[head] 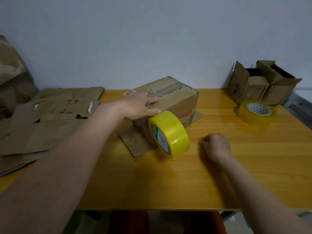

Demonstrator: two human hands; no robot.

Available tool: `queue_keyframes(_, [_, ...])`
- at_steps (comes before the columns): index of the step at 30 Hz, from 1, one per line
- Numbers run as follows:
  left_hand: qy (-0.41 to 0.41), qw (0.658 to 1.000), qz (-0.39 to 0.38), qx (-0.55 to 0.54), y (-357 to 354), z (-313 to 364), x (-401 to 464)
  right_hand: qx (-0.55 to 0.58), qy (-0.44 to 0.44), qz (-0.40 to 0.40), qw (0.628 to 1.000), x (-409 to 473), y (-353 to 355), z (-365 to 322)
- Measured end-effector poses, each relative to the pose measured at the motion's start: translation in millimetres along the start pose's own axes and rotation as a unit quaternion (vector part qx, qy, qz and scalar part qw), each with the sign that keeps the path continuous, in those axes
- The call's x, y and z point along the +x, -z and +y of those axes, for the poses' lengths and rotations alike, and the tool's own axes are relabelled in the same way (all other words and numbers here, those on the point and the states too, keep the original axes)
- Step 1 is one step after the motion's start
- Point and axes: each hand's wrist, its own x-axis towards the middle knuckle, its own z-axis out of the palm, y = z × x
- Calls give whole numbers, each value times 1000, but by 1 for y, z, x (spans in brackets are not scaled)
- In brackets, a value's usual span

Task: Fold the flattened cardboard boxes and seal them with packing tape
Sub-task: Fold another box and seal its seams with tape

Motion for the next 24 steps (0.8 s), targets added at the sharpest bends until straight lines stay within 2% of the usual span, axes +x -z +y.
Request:
queue_keyframes(5, [-16, 998, -9, -64, 3, -6, 2, 3, -28, 27, 999, -12, 0, 17])
queue_keyframes(9, [-37, 993, -20, -106, 7, -15, 11, 159, -11, -14, 987, -20, 7, 24])
queue_keyframes(11, [-49, 986, -23, -161, 7, -19, 16, 291, 54, -1, 955, -27, 22, 16])
queue_keyframes(13, [-59, 968, -39, -242, 7, -23, 22, 380, 157, 55, 910, -35, 49, -10])
queue_keyframes(16, [-65, 950, -55, -300, 3, -27, 30, 392, 303, 94, 864, -37, 86, -68])
queue_keyframes(18, [-69, 939, -44, -334, -1, -27, 30, 352, 352, 60, 865, -30, 94, -101])
queue_keyframes(20, [-62, 907, -5, -417, -5, -25, 26, 332, 358, -4, 873, -21, 90, -121])
queue_keyframes(21, [-52, 886, 45, -459, -9, -23, 22, 342, 353, -27, 870, -17, 86, -125])
queue_keyframes(23, [5, 836, 199, -512, -23, -21, 10, 361, 348, -49, 864, -12, 82, -125])
queue_keyframes(24, [47, 799, 271, -536, -34, -17, -1, 356, 351, -50, 864, -11, 81, -124])
